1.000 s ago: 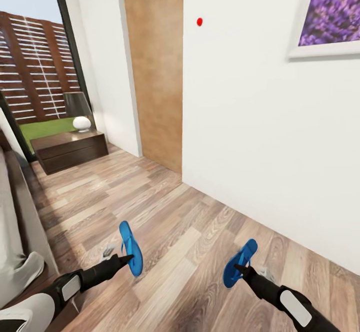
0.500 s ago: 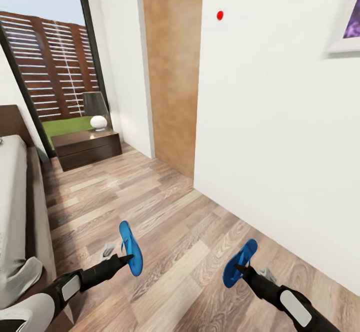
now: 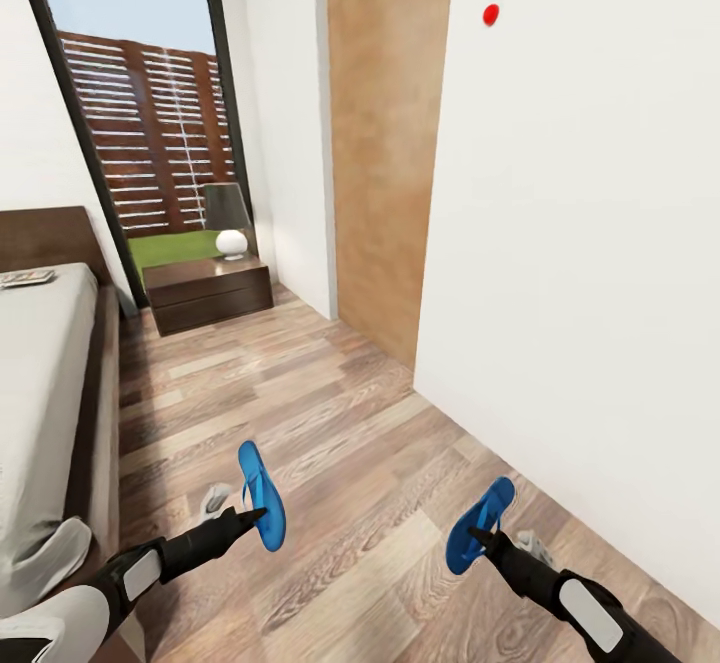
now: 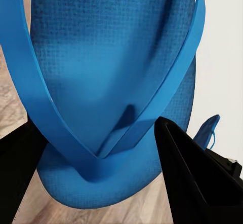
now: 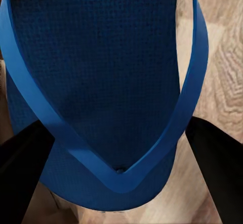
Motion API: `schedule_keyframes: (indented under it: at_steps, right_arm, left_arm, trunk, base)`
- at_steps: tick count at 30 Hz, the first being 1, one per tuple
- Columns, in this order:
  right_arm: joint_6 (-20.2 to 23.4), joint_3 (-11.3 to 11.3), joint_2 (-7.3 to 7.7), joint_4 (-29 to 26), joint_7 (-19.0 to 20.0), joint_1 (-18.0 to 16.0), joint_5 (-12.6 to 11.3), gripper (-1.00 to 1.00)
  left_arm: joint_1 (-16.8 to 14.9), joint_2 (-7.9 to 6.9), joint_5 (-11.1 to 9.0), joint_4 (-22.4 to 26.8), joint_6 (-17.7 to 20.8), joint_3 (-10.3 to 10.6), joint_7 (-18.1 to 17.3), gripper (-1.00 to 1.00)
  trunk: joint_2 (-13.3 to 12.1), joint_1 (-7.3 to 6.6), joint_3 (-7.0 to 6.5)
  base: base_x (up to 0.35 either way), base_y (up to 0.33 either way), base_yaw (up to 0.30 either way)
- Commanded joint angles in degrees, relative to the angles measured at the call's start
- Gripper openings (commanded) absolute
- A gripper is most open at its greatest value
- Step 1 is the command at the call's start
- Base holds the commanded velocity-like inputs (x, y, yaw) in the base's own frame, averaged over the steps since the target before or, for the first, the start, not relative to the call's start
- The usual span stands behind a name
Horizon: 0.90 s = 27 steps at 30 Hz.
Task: In the bedroom, move the book from the bed onto either nightstand, and place the two sandals side by side next to the bed.
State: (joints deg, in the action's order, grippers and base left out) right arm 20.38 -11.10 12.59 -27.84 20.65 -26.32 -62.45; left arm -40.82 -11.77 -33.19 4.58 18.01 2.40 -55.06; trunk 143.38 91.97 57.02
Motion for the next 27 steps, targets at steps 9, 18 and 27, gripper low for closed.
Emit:
schedule_keyframes:
  at_steps: [9, 18, 27]
  right_arm:
    - [0.1, -0.2, 0.06, 0.0, 0.1, 0.0, -0.5, -1.0]
    - [0.1, -0.2, 0.06, 0.0, 0.1, 0.0, -0.5, -1.0]
    - [0.1, -0.2, 0.06, 0.0, 0.1, 0.0, -0.5, -1.0]
  left_arm:
    - [0.0, -0.01, -0.5, 0.0, 0.5, 0.2, -0.1, -1.0]
    - [0.0, -0.01, -0.5, 0.0, 0.5, 0.2, -0.1, -1.0]
    - [0.0, -0.01, -0.5, 0.0, 0.5, 0.2, -0.1, -1.0]
  trunk:
    - [0.0, 0.01, 0.06]
    - [0.0, 0.01, 0.06]
    - [0.0, 0.01, 0.06]
  base:
    - [0.234, -0.153, 0.232]
    - [0.233, -0.151, 0.232]
    - [0.23, -0.153, 0.232]
